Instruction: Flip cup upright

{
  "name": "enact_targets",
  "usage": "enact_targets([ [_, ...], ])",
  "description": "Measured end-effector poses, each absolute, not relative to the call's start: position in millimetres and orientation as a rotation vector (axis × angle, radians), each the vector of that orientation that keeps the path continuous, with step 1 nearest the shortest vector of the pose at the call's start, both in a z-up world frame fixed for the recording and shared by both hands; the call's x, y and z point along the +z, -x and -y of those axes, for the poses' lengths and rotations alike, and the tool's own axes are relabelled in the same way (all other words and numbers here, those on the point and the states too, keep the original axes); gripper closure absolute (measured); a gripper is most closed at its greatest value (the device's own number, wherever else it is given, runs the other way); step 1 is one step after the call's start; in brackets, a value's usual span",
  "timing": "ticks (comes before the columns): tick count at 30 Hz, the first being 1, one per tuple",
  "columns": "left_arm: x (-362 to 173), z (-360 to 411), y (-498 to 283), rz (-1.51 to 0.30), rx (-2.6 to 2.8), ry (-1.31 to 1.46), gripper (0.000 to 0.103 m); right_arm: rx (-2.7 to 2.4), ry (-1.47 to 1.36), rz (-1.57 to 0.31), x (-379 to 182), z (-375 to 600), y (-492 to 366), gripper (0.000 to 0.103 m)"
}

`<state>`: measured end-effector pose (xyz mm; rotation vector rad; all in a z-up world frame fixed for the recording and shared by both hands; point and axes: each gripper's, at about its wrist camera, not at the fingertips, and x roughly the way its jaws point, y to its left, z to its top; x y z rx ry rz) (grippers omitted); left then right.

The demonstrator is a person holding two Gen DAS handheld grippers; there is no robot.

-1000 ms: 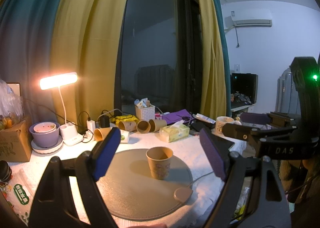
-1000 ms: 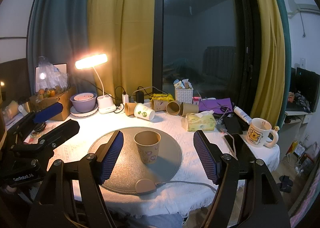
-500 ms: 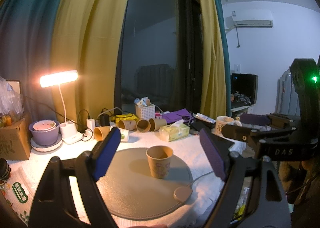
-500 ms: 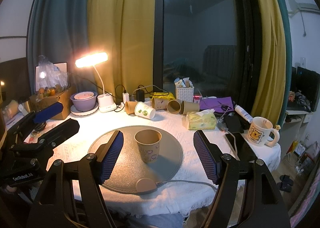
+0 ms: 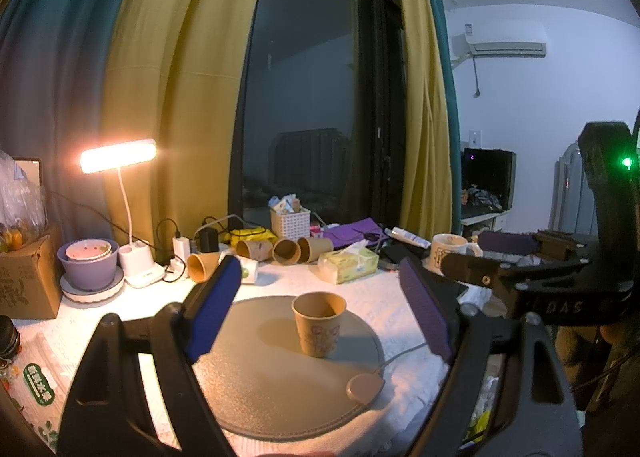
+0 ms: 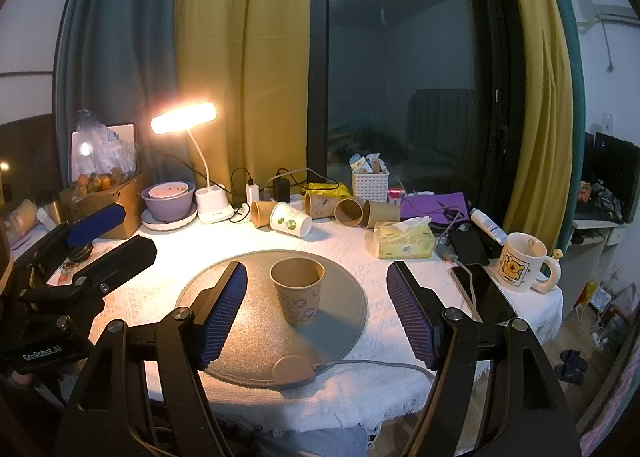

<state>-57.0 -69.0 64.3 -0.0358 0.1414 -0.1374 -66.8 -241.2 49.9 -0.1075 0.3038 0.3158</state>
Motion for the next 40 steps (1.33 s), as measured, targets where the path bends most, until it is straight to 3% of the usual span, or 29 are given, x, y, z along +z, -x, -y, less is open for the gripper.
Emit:
enact_targets([
  [40, 59.6, 72.3, 61.3, -0.131, -0.156, 0.043, 0.021, 0.318, 0.107, -0.312, 46.7, 238.2, 67.1, 0.028],
])
